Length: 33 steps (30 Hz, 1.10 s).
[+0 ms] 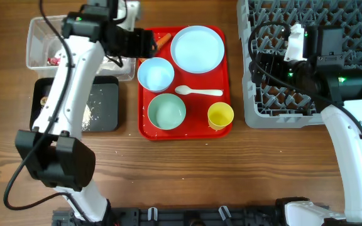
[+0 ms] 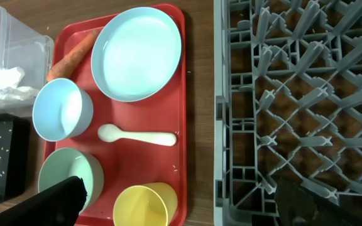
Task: Sort waste into correct bins and load items into the dishwasher rack
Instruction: 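Reach the left gripper to the yellow cup and grasp it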
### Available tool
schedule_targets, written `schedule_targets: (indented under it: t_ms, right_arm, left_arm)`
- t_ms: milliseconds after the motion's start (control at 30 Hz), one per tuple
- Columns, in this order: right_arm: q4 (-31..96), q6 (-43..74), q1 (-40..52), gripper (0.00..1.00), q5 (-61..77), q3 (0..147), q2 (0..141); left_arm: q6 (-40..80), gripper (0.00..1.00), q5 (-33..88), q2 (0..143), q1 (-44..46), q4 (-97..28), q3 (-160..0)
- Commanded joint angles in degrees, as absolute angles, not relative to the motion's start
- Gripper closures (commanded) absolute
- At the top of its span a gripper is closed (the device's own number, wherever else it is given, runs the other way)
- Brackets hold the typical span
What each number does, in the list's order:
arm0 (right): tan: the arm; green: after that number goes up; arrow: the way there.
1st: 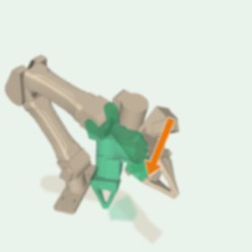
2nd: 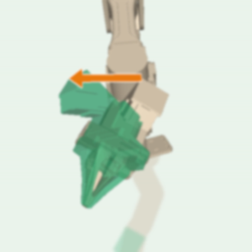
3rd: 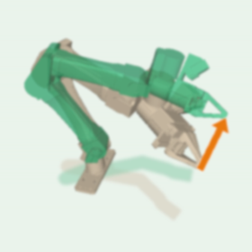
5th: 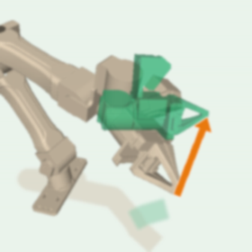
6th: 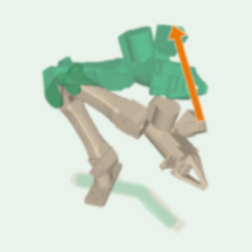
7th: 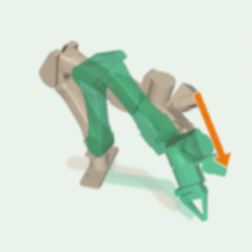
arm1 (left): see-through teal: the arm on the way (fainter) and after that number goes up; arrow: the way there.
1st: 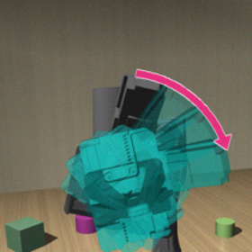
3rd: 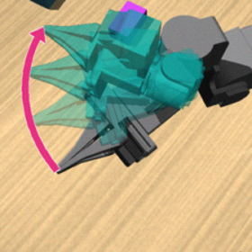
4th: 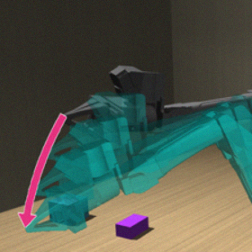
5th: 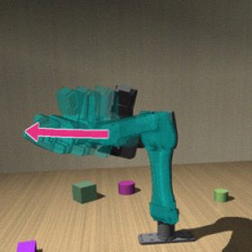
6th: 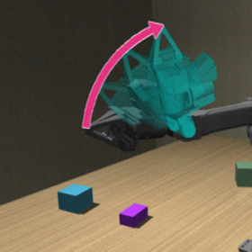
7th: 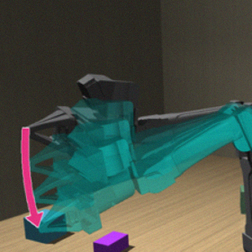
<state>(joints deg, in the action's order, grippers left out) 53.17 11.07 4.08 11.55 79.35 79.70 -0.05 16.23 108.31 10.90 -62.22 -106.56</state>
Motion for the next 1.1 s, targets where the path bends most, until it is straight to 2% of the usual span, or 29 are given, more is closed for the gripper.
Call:
schedule_targets:
  t_ms: [0, 200, 600, 667, 733, 967, 1067]
  right_arm:
    - [53.19, 10.66, 3.9, 0.0, 11.03, 80.51, 80.27]
    - [53.6, 10.59, 3.9, 0.0, 11.03, 80.51, 80.27]
    - [53.21, 10.52, 3.9, 0.0, 11.03, 80.51, 82.74]
    - [53.21, 10.52, 3.9, 0.0, 11.03, 80.51, 83.55]
    - [53.23, 10.55, 3.9, 0.01, 11.03, 80.51, 84.36]
    - [53.36, 10.72, 3.9, 0.0, 11.09, 80.51, 84.55]
    - [53.32, 10.72, 3.9, 0.0, 11.07, 80.51, 84.55]
  left_arm:
    - [-1.32, 0.17, 16.91, 108.79, 16.82, -63.9, -106.87]
    - [-1.32, 0.17, 16.88, 113.06, 22.22, -66.94, -106.83]
    - [-1.45, 0.17, 14.87, 120.03, 23.94, -69.1, -106.67]
    - [-5.04, 0.16, 14.02, 120.95, 25.32, -70.35, -106.65]
    - [-5.8, 0.18, 10.35, 121.97, 27.86, -71.75, -106.06]
    - [-4.84, 0.22, 10.41, 121.97, 30.48, -73.34, -105.86]
    - [-4.82, 0.2, 11.31, 121.97, 31.35, -74.04, -105.86]
